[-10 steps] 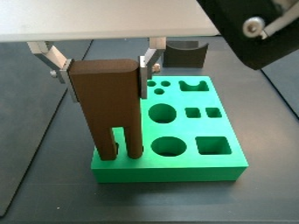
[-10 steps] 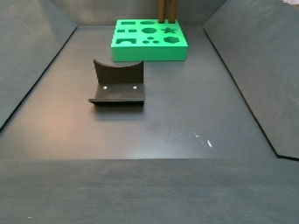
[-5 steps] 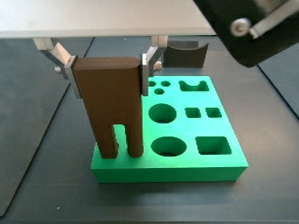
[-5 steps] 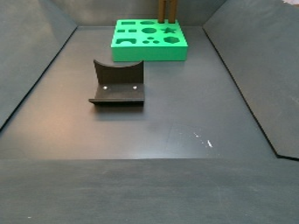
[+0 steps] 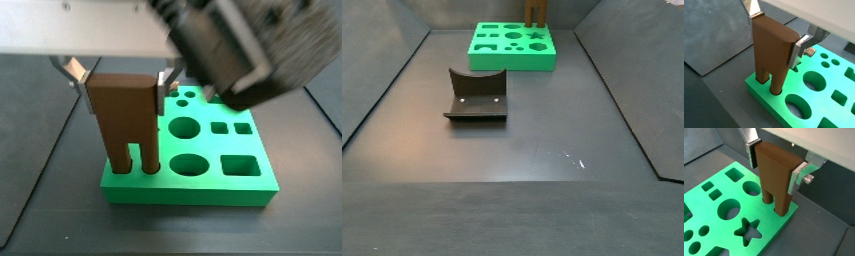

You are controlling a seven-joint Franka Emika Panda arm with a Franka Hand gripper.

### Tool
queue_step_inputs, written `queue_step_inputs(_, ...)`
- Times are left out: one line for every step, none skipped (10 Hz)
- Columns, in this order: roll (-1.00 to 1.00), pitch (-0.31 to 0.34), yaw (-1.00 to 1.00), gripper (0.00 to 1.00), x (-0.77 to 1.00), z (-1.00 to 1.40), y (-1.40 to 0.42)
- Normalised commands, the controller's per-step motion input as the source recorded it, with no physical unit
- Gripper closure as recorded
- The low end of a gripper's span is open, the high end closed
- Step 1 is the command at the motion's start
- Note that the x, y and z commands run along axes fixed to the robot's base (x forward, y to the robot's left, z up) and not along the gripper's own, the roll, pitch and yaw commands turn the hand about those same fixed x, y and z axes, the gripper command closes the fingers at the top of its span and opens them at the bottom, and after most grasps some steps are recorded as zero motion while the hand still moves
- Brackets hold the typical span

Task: Insert the square-circle object.

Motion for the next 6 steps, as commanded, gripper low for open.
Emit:
queue_step_inputs(0.18,-0.051,0.0,1.0,0.0,-0.63,-0.01)
queue_step_inputs(0.12,-0.041,0.0,1.0,0.0,-0.55,0.0)
queue_step_inputs(0.02,-0.009,0.0,1.0,0.01,-0.41,0.01)
queue_step_inputs(0.0,-0.003,0.0,1.0,0.01,-0.31,0.0)
queue_step_inputs(-0.06,-0.07,0.0,1.0,0.0,-0.13,0.0)
queue_step_inputs(0.01,0.0,0.0,1.0,0.0,0.0,0.0)
